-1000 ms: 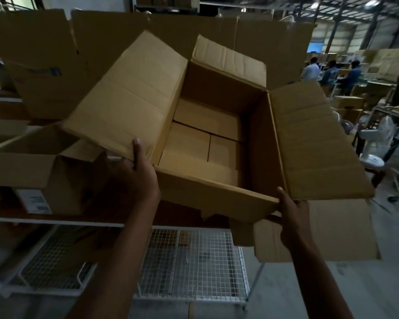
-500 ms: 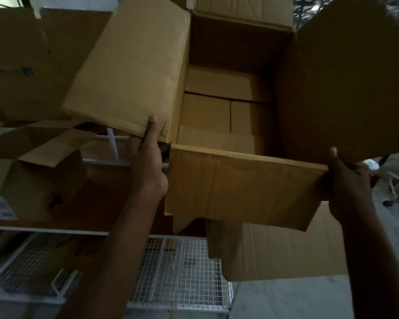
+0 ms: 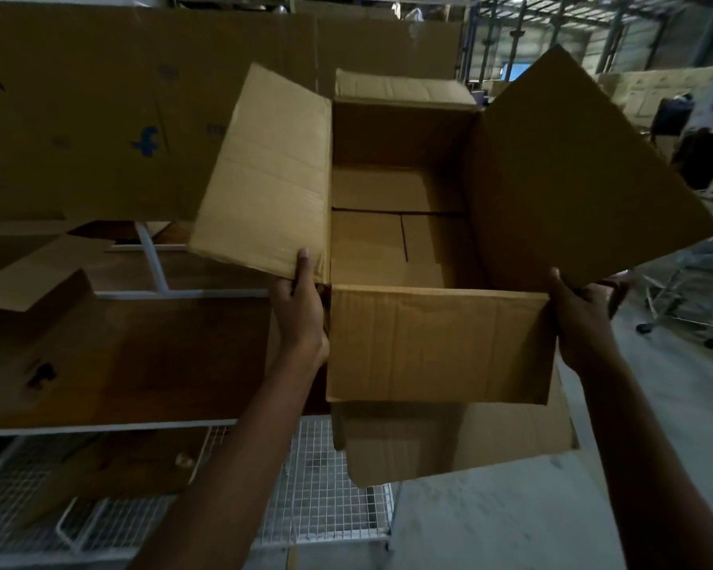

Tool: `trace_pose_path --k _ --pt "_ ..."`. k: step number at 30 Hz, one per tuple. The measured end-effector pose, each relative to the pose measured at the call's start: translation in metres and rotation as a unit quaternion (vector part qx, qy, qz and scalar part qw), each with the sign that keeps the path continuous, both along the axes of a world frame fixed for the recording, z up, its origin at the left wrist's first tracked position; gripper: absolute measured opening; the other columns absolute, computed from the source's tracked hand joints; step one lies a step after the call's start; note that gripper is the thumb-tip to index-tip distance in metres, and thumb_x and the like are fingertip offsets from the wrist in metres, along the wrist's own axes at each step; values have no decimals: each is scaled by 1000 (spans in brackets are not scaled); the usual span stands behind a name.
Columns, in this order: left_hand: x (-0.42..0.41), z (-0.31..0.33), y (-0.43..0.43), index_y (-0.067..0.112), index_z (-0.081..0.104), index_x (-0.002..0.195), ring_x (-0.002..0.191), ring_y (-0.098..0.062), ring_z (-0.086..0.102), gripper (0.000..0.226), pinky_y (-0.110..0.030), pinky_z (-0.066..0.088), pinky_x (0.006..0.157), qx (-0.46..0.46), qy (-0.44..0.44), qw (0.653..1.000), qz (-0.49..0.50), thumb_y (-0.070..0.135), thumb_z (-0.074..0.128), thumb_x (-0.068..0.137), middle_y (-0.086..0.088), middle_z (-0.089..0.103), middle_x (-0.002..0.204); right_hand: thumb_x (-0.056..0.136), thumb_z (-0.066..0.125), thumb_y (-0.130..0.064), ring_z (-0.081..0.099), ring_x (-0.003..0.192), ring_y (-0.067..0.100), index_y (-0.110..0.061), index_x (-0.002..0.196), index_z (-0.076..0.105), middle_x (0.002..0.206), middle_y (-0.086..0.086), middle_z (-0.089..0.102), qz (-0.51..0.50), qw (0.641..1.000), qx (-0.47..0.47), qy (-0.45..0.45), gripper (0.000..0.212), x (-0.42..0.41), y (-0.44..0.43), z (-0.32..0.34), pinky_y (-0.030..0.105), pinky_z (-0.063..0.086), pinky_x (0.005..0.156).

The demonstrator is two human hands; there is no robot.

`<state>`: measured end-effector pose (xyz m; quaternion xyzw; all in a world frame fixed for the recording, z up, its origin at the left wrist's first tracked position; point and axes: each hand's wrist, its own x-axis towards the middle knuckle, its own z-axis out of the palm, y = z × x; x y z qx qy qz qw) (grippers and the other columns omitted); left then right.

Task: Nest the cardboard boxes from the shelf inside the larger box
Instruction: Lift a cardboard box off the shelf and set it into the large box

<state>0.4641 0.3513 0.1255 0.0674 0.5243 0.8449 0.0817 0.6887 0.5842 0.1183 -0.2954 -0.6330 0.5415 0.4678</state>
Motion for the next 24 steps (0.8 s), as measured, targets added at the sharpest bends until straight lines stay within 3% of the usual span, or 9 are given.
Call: trace_pose_path --k 2,5,8,10,12,15,19,22,24 --pt "1 -7 2 32 58 104 101 -4 58 12 -23 45 78 -11 -2 1000 1 42 63 101 11 62 107 105 54 -33 56 91 20 -22 89 60 87 -1 57 -5 1000 -4 -15 21 1 -1 -2 38 43 88" --pt "3 -15 2 29 59 104 106 -12 59 17 -27 47 83 -20 1 1000 -15 45 63 100 0 64 111 107 51 -27 56 80 8 -21 87 59 82 -5 56 -21 999 5 -27 23 2 -4 -5 30 45 80" --pt "4 -14 -6 27 58 97 95 -9 57 18 -23 46 74 -18 -7 1000 -23 44 61 101 4 62 100 106 54 -29 52 80 11 -23 85 60 81 -6 54 -19 999 10 -25 22 3 -7 -8 35 40 79" --pt "2 -17 -9 30 56 98 99 -11 59 17 -24 46 75 -24 0 1000 -19 45 61 101 6 61 103 105 55 -30 49 77 12 -20 84 60 79 -6 51 -18 999 14 -37 24 4 -7 -13 36 39 77" --pt "4 -21 -10 30 56 96 96 -11 58 17 -24 46 75 -33 8 999 -19 46 61 101 7 59 99 105 54 -31 56 89 16 -13 95 65 88 -6 59 -17 999 27 -36 23 6 -13 -14 37 45 85" --pt "4 -26 -8 29 56 93 81 -4 53 20 -26 47 75 -44 -1 999 -18 46 60 102 10 56 89 106 51 -30 62 99 12 -28 100 65 98 -9 66 -14 999 34 -39 16 6 -18 -13 33 48 91" --pt "4 -21 0 28 58 113 106 -10 61 27 -34 52 93 -54 7 998 -23 51 62 99 9 64 108 107 50 -31 55 77 6 -25 89 62 82 -5 59 -26 998 23 -60 22 2 -1 -16 29 44 74" --pt "3 -13 14 32 53 94 91 -9 57 20 -29 48 78 -71 1 997 -7 49 58 102 9 59 96 105 52 -33 63 103 22 -16 106 68 111 21 67 -13 999 18 -49 23 -5 21 -16 46 51 96" --pt "2 -6 26 29 52 92 84 -11 54 25 -30 45 72 -86 -7 996 3 51 56 103 6 56 91 103 53 -38 64 114 30 -7 116 67 125 24 65 4 998 15 -57 36 -9 37 -12 55 46 106"
